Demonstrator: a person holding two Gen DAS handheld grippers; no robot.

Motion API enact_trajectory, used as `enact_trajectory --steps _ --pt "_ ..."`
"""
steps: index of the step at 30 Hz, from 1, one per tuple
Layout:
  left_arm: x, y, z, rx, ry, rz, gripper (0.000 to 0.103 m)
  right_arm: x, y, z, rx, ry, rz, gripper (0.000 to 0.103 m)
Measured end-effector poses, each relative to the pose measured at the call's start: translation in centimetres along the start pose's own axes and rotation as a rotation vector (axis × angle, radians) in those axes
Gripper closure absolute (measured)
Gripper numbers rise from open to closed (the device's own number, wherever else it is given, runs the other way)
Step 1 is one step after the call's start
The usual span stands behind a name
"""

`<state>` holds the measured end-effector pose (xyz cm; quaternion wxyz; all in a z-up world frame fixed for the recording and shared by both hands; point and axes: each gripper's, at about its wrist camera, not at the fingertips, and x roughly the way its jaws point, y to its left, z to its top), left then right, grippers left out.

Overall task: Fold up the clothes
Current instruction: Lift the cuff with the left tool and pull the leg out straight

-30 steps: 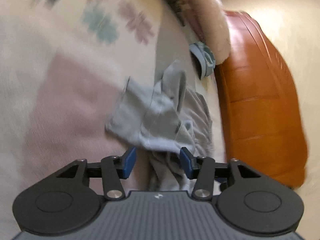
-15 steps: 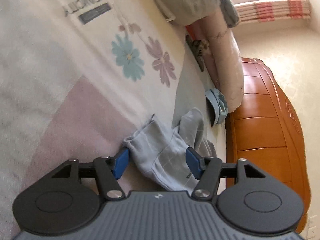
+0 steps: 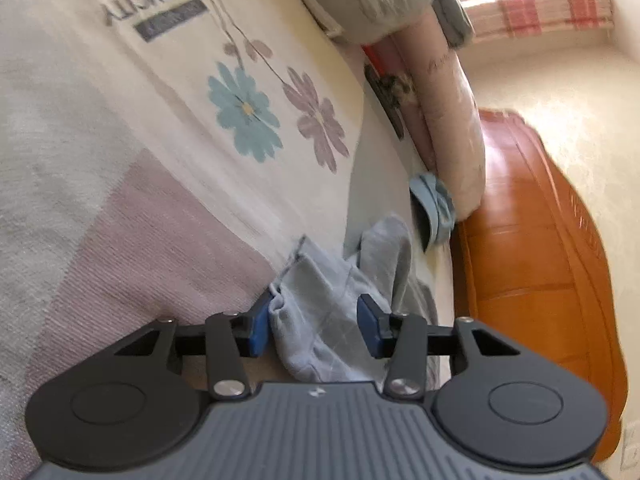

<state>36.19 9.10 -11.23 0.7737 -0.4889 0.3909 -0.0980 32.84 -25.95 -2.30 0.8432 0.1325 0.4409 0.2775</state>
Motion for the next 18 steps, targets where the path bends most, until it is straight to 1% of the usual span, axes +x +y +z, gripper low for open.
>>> enact_trajectory --steps 3,4,6,7,8,9,11,13,14,15,18 --pt "0.5 -0.3 -0.1 0.012 -0.005 0.015 0.061 0.2 0.0 -0.3 0.001 0.009 0.017 0.000" --pt "1.0 -0.4 0.0 0.020 -0.009 0.023 0.064 0.3 0.0 -0.4 0.000 0.012 0.024 0.000" --pt "1.9 -0.7 0.0 0.031 -0.015 0.051 0.081 0.4 0.1 -0.5 -0.003 0.018 0.040 0.000" --pt "2.2 -0.7 -0.1 0.019 -0.016 0.068 0.093 0.5 0.1 -0.6 -0.005 0.022 0.048 0.000" --pt "2.5 -0.8 -0.3 0.026 -0.007 0.078 0.096 0.6 0.2 -0.7 -0.006 0.025 0.055 0.000" --pt "2.7 -1.0 -0.5 0.035 0.002 0.089 0.096 0.5 0.2 -0.8 -0.009 0.026 0.063 0.000" --pt "3.0 -2.0 -1.0 0.110 -0.016 0.128 0.098 0.4 0.0 -0.8 -0.013 0.024 0.078 0.000" --pt "2.9 -3.0 -1.1 0.160 -0.027 0.181 0.099 0.2 -0.4 -0.9 -0.007 0.024 0.088 0.000" --pt "2.2 -3.0 -1.1 0.178 -0.033 0.203 0.100 0.1 -0.6 -0.9 -0.005 0.025 0.088 0.000" --pt "2.0 -3.6 -0.9 0.203 -0.043 0.226 0.101 -0.1 -0.9 -0.9 -0.003 0.026 0.088 0.000" --pt "1.0 -5.4 0.2 0.319 -0.075 0.285 0.101 -0.5 -1.4 -0.8 0.005 0.018 0.093 0.000"
